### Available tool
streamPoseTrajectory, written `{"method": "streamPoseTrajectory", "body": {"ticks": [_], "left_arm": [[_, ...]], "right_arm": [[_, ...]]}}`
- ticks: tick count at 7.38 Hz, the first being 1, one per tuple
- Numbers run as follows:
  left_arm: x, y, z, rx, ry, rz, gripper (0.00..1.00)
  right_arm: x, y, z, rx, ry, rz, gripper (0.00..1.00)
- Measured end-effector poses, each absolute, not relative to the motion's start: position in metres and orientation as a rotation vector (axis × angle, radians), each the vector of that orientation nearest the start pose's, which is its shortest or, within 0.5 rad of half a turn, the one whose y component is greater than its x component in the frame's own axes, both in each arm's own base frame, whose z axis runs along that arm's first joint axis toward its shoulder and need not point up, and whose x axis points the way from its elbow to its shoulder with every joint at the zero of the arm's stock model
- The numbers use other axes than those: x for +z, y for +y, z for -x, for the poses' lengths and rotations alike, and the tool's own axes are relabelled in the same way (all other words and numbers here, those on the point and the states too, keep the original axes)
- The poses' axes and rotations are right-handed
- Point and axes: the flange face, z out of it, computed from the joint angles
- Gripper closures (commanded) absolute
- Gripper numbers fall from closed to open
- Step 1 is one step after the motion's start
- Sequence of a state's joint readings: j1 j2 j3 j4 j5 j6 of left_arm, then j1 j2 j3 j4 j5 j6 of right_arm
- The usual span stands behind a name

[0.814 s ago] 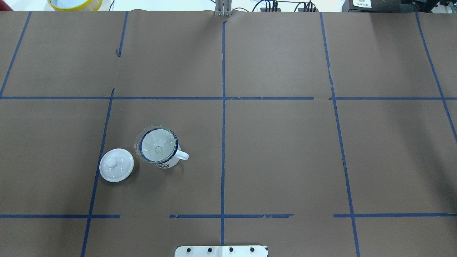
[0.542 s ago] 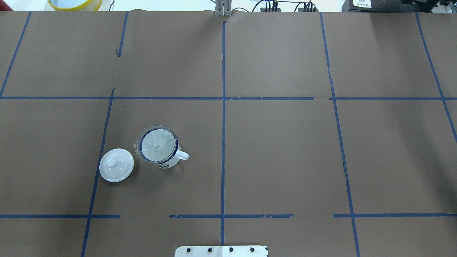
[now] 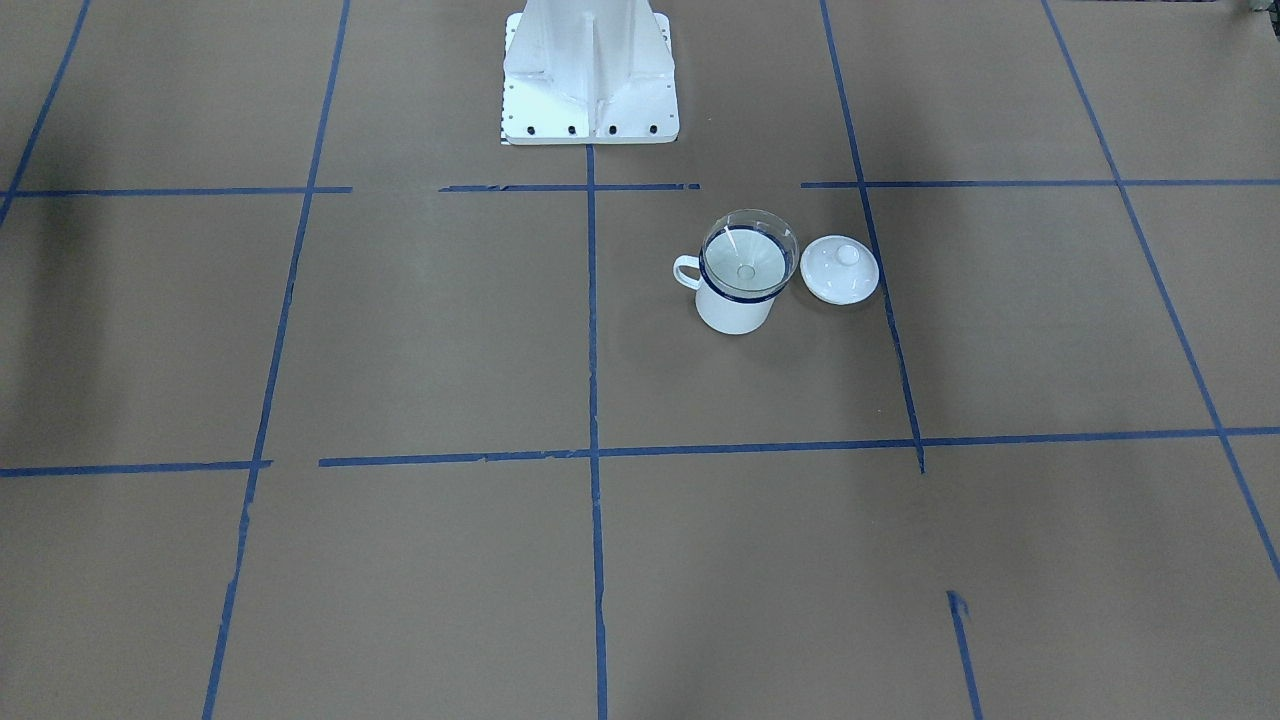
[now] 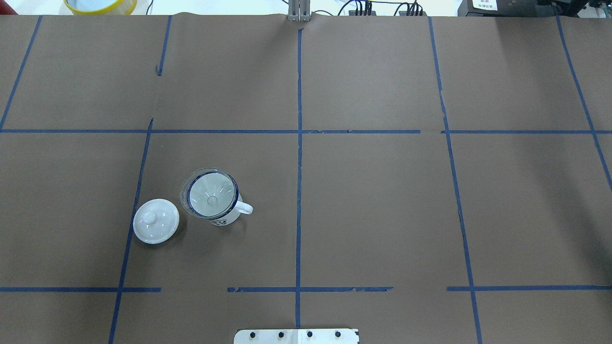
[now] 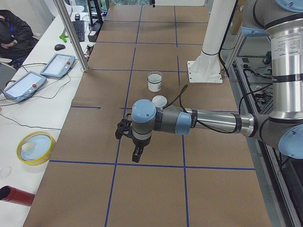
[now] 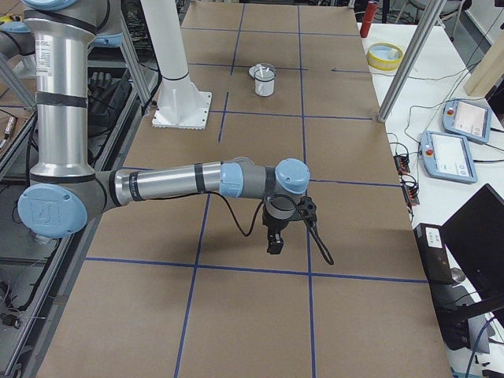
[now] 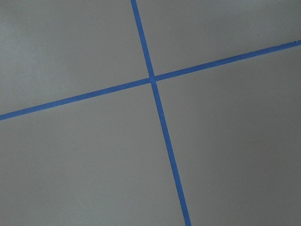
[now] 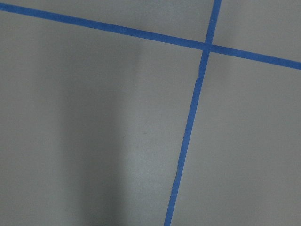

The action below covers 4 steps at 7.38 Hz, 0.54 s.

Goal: Remove funnel from cup

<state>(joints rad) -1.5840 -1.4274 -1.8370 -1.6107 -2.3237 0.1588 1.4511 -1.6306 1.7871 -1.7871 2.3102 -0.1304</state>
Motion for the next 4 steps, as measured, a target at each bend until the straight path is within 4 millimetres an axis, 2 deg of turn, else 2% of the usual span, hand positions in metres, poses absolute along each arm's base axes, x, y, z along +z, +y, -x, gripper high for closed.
{"method": "streamPoseTrajectory", "body": {"ticks": [3, 4], "left_arm": [[0.523, -0.498, 0.072, 0.262, 0.713, -0.393, 0.0], [0.509, -0.507, 0.072, 0.284, 0.706, -0.462, 0.0]], "right_arm": [[0.605, -0.462, -0.011, -0.216, -0.741, 0.053, 0.0], [0.605, -0.462, -0.011, -0.216, -0.741, 0.054, 0.0]]}}
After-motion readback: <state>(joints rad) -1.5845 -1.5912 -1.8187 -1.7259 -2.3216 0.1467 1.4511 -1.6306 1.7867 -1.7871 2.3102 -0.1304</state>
